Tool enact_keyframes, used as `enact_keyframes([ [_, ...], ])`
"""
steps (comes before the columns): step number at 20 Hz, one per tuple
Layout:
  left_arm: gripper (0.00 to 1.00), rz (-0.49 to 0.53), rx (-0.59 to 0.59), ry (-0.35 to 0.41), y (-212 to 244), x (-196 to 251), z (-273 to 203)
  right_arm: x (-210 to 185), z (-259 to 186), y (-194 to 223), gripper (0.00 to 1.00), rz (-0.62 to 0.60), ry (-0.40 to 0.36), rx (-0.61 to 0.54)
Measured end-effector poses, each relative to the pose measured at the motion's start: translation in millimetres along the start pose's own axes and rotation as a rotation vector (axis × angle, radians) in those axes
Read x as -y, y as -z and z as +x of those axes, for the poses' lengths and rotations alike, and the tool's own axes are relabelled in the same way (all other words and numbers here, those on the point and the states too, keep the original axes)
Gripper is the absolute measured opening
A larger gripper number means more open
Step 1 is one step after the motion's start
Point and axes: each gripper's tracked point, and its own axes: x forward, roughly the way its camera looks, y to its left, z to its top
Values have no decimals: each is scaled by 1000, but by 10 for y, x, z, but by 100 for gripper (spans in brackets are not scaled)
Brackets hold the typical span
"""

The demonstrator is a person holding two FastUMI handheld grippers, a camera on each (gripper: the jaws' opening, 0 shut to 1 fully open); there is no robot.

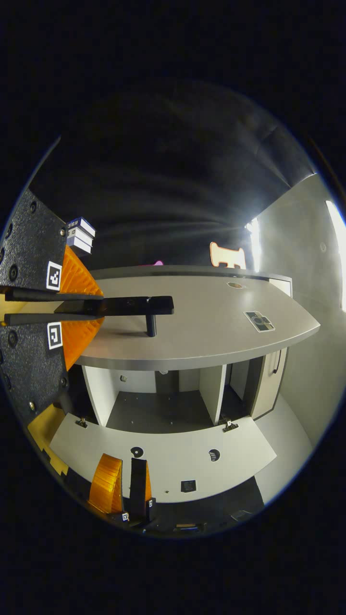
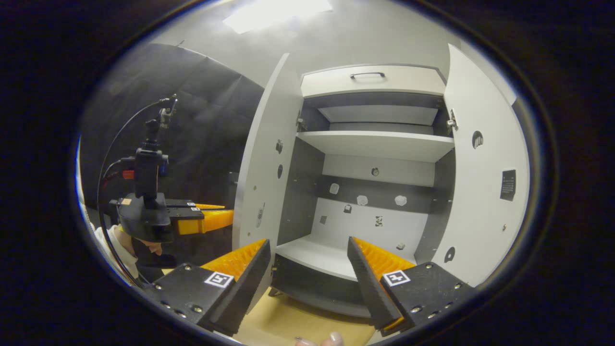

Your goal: Open the right door of the double-door shoe cabinet with the right hand, and open the left door with the left hand.

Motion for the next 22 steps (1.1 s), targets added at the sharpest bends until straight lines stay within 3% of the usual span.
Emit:
enact_keyframes([
  [5, 6, 0, 6, -37, 25, -257, -54, -99, 72, 39, 96, 6, -11, -8],
  [6, 9, 10, 8, -54, 35, -330, -66, -103, 82, 32, 96, 8, -9, -6],
  [11, 2, -1, -5, -155, 137, -798, -81, -189, 187, 23, 96, 23, -12, -1],
  [13, 2, -35, 14, -124, 134, -802, -134, -221, 239, 44, 96, 18, -12, -9],
  [22, 1, 22, 23, -115, 135, -812, -147, -346, 342, 144, 97, 24, -12, -32],
])
